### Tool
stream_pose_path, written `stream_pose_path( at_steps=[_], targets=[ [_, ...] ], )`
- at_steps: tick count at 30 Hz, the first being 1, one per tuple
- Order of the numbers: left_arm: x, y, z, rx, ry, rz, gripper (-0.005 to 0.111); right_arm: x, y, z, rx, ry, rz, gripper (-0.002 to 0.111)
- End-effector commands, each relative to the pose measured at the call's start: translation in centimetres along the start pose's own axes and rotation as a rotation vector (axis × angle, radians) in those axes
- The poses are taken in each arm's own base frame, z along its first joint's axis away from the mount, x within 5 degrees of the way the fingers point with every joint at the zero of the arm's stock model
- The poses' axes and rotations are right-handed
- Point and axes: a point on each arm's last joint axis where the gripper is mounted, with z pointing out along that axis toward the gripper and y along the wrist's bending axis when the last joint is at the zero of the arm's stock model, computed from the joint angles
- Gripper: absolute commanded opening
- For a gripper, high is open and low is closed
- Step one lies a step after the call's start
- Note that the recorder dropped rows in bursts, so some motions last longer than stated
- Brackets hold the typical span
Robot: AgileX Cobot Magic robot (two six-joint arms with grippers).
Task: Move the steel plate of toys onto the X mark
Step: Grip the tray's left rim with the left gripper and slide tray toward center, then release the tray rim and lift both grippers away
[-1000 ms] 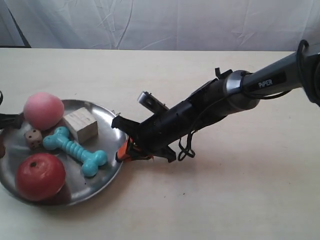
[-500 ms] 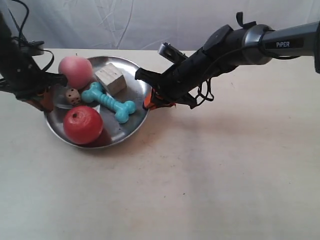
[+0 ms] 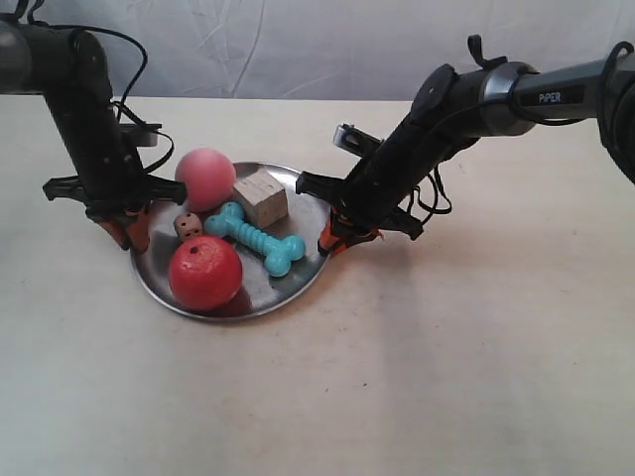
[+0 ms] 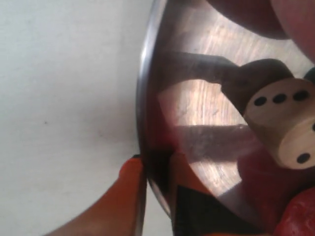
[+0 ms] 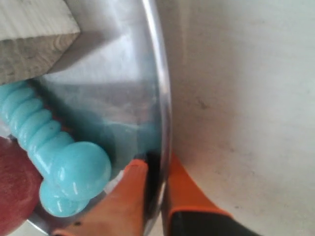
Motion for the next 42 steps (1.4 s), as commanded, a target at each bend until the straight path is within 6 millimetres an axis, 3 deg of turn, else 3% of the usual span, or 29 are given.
stream_pose_path(
  at_steps=[1,10,13,16,18,26,32,36,42],
  targets=[
    [0.2,-3.5,-0.1,0.138,0.015,0.0,0.005,0.3,2.0,0.4,-0.043,0.004,-0.057,-0.001],
    [0.0,-3.2,-0.9,0.088,-0.012,0.018,0.049,0.3,1.9,0.4,-0.041,0.002,-0.047,0.0],
    [0.1,-3.2,-1.6,0.068,-0.029,0.03,0.058,0.3,1.9,0.4,-0.041,0.002,-0.045,0.012],
    [0.4,-3.2,-3.0,0.047,-0.061,0.044,0.059,0.3,1.9,0.4,-0.042,0.003,-0.036,0.034],
    [0.7,-3.2,-3.9,0.031,-0.082,0.053,0.059,0.3,1.8,0.3,-0.038,0.004,-0.025,0.041],
    [0.9,-2.7,-4.6,-0.039,-0.096,0.078,0.059,0.0,0.6,-1.1,-0.048,0.035,0.009,0.042],
    [0.9,-2.6,-4.5,-0.047,-0.09,0.08,0.059,-0.2,0.7,-2.2,-0.052,0.01,0.005,0.042],
    [0.9,-1.6,-4.5,-0.152,-0.085,0.078,0.059,0.0,0.8,-2.2,-0.053,0.022,0.002,0.042],
    [1.1,-1.1,-5.6,-0.227,-0.11,0.086,0.059,-0.1,1.1,-3.5,-0.013,-0.013,-0.047,0.042]
  ],
)
